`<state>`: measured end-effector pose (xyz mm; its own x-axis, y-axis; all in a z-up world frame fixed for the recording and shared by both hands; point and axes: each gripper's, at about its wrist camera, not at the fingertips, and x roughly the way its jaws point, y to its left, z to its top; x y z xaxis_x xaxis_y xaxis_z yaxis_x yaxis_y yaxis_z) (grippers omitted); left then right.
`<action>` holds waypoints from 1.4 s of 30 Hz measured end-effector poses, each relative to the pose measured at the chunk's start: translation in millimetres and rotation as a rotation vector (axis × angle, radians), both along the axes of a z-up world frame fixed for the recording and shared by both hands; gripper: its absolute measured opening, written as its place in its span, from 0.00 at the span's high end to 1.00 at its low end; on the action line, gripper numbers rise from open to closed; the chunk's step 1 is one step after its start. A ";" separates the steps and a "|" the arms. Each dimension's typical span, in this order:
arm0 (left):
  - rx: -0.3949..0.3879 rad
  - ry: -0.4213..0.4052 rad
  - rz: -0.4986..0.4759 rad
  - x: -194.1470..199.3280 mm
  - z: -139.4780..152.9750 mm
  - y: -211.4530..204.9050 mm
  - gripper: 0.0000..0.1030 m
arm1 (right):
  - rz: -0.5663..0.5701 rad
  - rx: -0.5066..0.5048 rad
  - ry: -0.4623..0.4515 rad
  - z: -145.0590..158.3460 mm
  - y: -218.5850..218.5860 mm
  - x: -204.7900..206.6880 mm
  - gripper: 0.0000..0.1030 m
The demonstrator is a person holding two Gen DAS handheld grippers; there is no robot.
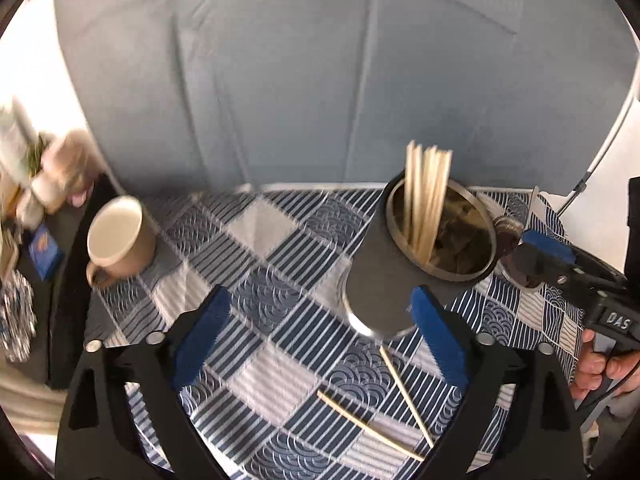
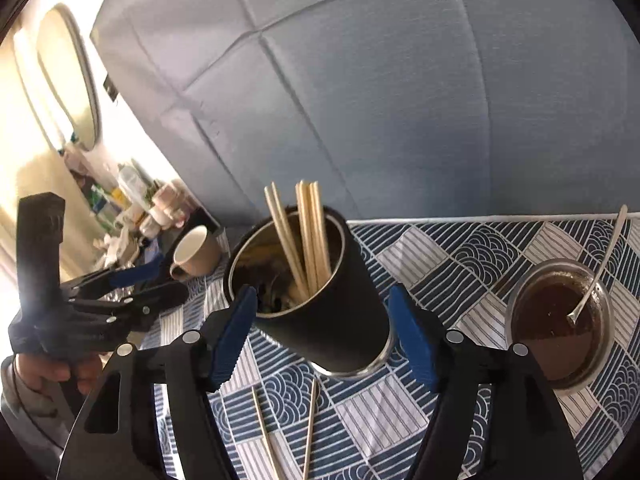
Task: Organize utensils
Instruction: 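Lower both open tools toward the last two loose chopsticks on the cloth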
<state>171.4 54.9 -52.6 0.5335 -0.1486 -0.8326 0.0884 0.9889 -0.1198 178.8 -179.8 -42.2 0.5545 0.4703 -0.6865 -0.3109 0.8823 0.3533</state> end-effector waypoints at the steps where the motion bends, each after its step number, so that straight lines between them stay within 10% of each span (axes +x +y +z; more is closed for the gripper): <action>1: -0.002 0.010 0.013 -0.8 -3.6 3.1 0.10 | 0.003 -0.005 0.002 -0.6 1.0 -1.5 0.32; 25: 0.063 0.358 0.135 -45.4 -116.7 23.4 0.06 | 0.122 -0.239 0.221 -86.1 32.7 -45.6 0.22; 42: 0.076 0.406 0.160 -41.5 -143.3 -9.2 0.06 | 0.142 -0.311 0.332 -143.0 54.2 -70.9 0.33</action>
<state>129.9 45.7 -195.9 0.1725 -0.0210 -0.9848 -0.1059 0.9936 -0.0397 107.9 -125.6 -185.2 0.2261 0.2693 -0.9362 -0.3510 0.9190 0.1796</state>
